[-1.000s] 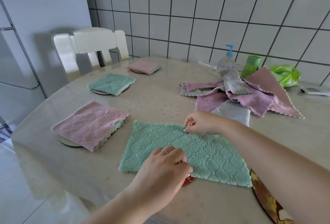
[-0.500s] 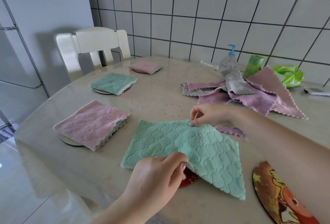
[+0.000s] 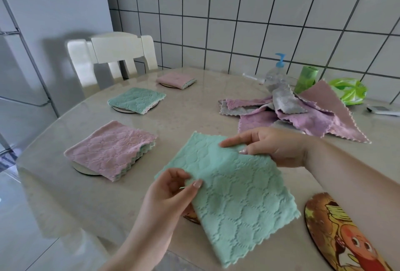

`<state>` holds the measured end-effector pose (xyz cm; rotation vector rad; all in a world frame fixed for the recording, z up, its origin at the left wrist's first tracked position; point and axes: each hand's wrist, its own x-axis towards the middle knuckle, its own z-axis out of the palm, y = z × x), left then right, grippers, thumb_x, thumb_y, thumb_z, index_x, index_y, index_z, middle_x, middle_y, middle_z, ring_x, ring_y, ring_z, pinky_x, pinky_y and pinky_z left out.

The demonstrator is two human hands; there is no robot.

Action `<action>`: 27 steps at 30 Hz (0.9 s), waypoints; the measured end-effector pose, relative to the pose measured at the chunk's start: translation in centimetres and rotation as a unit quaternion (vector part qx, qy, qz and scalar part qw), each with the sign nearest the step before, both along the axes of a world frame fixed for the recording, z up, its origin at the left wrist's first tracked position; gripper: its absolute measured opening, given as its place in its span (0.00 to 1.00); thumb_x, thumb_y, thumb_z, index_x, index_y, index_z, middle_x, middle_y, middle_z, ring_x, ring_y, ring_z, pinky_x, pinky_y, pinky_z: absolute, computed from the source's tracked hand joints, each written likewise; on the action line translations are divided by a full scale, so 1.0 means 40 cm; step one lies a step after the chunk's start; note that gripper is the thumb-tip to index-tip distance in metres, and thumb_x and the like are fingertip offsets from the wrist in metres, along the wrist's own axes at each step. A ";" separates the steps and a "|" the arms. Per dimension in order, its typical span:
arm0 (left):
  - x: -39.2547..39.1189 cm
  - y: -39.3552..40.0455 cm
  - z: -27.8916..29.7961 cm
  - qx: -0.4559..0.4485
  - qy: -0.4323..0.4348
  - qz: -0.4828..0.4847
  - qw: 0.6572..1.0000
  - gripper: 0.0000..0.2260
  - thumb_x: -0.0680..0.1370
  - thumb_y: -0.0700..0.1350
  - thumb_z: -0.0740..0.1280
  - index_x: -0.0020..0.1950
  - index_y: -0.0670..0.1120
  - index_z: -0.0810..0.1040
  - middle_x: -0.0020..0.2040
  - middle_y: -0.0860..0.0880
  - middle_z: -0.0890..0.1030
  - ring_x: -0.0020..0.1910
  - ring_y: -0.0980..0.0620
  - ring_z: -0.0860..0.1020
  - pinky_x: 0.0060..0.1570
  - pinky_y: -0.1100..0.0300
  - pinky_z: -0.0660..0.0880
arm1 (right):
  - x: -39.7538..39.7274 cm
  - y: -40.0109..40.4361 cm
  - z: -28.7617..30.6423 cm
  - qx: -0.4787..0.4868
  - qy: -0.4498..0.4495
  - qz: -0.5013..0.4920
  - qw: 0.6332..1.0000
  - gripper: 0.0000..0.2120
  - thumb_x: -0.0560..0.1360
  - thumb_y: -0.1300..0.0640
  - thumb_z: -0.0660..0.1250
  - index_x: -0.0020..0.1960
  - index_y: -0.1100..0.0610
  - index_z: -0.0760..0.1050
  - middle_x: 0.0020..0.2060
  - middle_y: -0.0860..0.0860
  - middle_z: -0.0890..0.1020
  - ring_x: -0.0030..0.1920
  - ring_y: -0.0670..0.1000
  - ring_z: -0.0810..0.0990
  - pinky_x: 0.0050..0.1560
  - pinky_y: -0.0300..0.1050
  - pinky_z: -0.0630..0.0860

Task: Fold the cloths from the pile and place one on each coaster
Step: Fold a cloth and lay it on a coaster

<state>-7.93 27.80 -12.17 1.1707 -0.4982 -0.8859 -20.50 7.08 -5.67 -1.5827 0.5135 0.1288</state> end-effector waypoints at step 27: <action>0.170 0.003 -0.026 0.146 -0.683 -0.194 0.689 0.30 0.77 0.41 0.62 0.72 0.65 0.54 0.73 0.63 0.46 0.73 0.63 0.46 0.71 0.64 0.52 | -0.131 0.132 -0.095 -0.075 0.036 -0.008 0.997 0.26 0.74 0.57 0.67 0.68 0.39 0.65 0.53 0.51 0.75 0.36 0.42 0.77 0.42 0.37 0.76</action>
